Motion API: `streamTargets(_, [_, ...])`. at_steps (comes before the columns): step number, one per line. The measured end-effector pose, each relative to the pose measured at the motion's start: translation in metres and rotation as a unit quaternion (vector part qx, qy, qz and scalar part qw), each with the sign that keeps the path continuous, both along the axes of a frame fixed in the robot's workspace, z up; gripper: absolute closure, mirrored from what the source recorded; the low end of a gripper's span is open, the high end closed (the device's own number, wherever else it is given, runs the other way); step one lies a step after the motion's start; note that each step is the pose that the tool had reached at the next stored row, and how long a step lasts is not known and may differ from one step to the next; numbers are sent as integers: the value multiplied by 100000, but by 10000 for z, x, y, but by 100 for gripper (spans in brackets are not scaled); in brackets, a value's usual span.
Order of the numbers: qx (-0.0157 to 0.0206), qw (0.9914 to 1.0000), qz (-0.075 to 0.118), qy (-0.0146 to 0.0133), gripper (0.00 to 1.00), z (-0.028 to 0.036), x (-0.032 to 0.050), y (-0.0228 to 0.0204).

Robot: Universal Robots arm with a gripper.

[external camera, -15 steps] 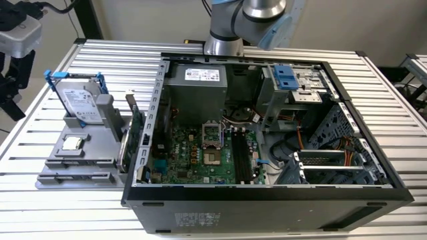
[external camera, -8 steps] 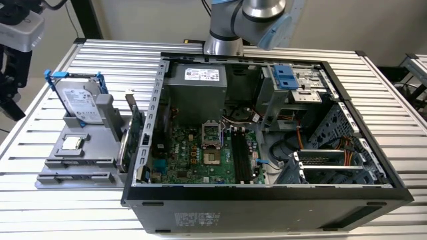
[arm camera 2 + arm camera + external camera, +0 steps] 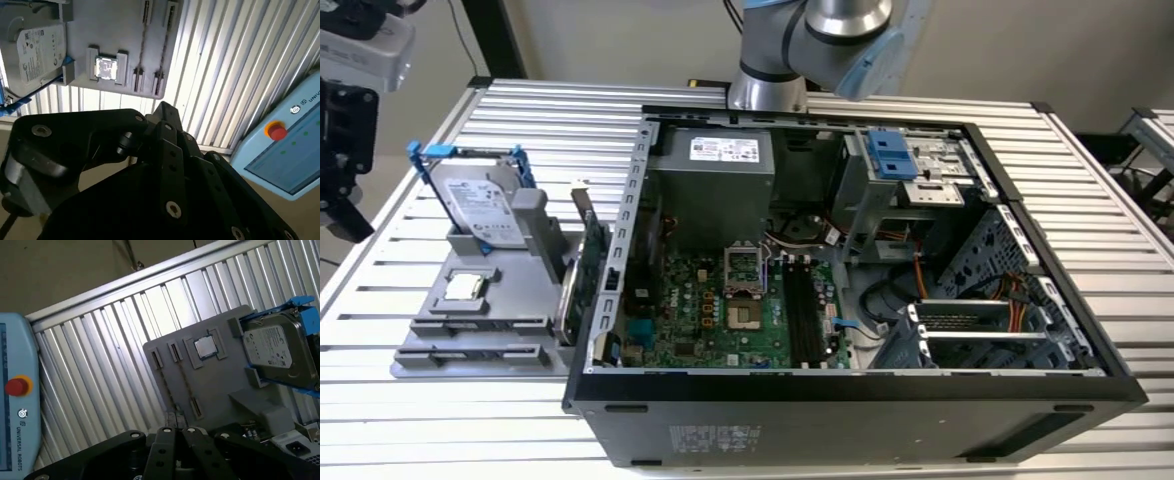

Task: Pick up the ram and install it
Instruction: 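Pick up the ram and move it above insertion slot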

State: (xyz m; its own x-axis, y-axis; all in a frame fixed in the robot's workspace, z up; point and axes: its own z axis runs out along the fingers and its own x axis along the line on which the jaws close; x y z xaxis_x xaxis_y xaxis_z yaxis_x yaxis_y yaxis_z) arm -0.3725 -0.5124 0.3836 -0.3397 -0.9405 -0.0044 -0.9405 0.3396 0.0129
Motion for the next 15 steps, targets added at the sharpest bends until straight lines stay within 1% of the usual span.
streamTargets(2, [7, 99983, 1850, -24, 100, -6, 0, -1])
streamTargets(4, [1, 99939, 3498, -25, 100, -6, 0, 1])
streamTargets(6, [1, 99861, 5261, -16, 100, -6, -1, 1])
streamTargets(7, [7, 99805, 6246, -28, 100, -7, 0, 1])
streamTargets(9, [4, 99676, 8039, -20, 100, -7, 0, 1])
streamTargets(11, [1, 99513, 9852, -17, 100, -7, 0, 1])
streamTargets(15, [-1, 99123, 13214, -64, 100, -8, 0, 2])
